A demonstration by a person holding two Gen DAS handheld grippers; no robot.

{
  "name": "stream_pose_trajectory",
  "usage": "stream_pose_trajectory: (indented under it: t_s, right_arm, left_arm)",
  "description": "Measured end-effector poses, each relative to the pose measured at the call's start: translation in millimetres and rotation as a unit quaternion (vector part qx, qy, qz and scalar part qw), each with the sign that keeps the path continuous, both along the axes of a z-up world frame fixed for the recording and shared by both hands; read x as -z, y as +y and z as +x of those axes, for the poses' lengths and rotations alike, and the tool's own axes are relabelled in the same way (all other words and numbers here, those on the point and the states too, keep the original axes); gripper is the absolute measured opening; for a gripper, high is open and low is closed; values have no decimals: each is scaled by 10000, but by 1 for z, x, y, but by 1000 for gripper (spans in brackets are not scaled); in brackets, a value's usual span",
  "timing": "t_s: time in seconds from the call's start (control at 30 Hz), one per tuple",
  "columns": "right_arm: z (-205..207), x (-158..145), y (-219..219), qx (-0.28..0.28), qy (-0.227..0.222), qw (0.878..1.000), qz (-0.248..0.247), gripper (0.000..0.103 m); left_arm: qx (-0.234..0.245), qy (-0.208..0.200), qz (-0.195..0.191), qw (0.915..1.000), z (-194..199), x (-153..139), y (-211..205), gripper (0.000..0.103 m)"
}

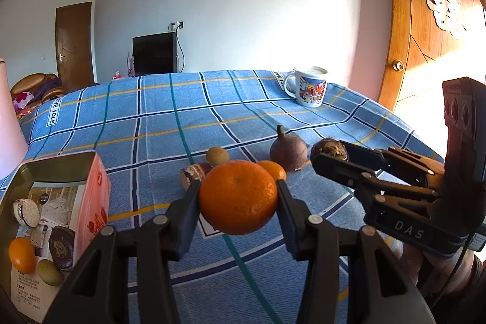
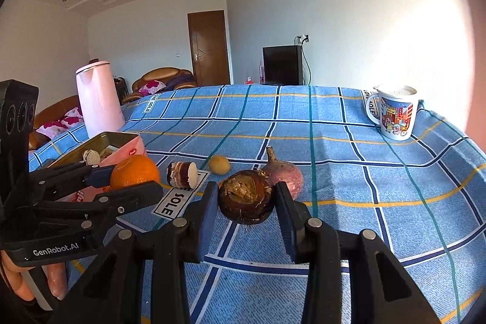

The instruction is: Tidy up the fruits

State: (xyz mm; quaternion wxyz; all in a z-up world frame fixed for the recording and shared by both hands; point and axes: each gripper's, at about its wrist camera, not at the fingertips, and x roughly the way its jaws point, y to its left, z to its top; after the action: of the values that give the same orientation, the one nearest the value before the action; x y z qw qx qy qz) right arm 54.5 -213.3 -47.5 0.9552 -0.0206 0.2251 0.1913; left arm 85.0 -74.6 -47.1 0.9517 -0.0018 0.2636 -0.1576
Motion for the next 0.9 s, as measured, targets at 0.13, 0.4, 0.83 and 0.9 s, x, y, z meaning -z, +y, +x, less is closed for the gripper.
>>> stream_pose_trajectory:
  t_s: [0.13,0.4,0.83,0.9]
  right_arm:
    - [-4,-1,-1,9,-100,9999,18,40]
    - [-12,-3,-1,-4,-357,9994,37,40]
    - [-21,-5,0,-33,-632,9980,55,40]
    - [-23,-5,0,-40,-682,9976,60,40]
  left_arm:
    - [-31,-121,9,9999,-4,-2,1,49]
    - [-104,-333,41,9994,-12,-4,2,49]
    - [-175,-660,80,9976,-22,-8,1,49]
    - [-194,-704,74,9973,-23,-8,2,49]
